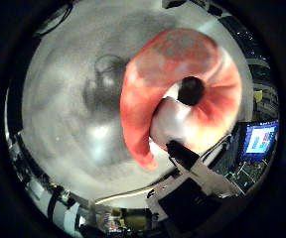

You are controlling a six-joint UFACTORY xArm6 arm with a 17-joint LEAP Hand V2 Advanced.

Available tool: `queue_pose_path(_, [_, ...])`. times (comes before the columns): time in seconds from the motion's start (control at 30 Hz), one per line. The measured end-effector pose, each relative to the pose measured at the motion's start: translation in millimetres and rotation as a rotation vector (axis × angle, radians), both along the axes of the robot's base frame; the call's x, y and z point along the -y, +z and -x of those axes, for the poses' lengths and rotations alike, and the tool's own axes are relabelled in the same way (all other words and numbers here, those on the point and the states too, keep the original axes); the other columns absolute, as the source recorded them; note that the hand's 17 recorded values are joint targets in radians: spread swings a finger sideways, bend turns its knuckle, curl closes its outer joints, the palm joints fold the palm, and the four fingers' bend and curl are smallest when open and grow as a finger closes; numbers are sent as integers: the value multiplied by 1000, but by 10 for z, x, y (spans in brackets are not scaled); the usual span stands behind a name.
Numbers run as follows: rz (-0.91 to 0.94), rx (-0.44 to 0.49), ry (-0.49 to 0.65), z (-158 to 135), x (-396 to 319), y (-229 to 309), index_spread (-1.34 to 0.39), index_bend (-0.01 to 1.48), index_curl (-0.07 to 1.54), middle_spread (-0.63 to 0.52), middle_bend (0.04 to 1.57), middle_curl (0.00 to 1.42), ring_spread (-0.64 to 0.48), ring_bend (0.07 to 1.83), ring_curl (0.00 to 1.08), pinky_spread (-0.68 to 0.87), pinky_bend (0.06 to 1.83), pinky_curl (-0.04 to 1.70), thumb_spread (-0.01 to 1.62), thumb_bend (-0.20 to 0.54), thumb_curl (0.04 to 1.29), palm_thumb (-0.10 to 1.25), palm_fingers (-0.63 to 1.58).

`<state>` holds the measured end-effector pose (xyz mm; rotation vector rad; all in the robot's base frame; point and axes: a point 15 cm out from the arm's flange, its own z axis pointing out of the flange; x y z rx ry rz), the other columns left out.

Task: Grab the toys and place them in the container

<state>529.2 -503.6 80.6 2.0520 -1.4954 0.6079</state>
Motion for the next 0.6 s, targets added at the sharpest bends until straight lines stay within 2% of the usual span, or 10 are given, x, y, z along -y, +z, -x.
queue_pose_path(0.17, [-3, -13, 10, 3, -16, -54, -380, 142, 221, 7, 270, 344, 101, 327, 282, 355, 404, 316, 889, -26, 355, 793, 88])
queue_pose_path(0.33, [5, -24, 21, 14, 4, -38, -402, 147, 221, -85, 350, 358, -37, 430, 289, 284, 393, 299, 881, -25, 357, 804, 314])
queue_pose_path(0.37, [9, -24, 22, 16, 17, -17, -412, 147, 214, -146, 431, 380, -120, 531, 303, 190, 382, 281, 882, -24, 358, 810, 504])
queue_pose_path(0.43, [14, -23, 20, 37, 54, 23, -437, 136, 206, -264, 509, 418, -275, 729, 368, -117, 580, 316, 874, -26, 362, 815, 814])
queue_pose_path(0.47, [16, -24, 20, 59, 87, 47, -443, 149, 213, -282, 521, 429, -300, 759, 387, -179, 619, 333, 873, -25, 363, 819, 837])
queue_pose_path(0.5, [16, -26, 20, 74, 101, 51, -452, 186, 224, -293, 556, 447, -315, 815, 412, -264, 687, 355, 873, -26, 364, 820, 1016])
queue_pose_path(0.53, [16, -30, 21, 90, 115, 48, -462, 181, 224, -309, 567, 458, -333, 834, 416, -348, 734, 363, 872, -27, 365, 821, 1067])
queue_pose_path(0.6, [17, -36, 21, 133, 166, 64, -470, 206, 243, -316, 587, 473, -340, 848, 431, -395, 746, 372, 869, -25, 368, 826, 1095])
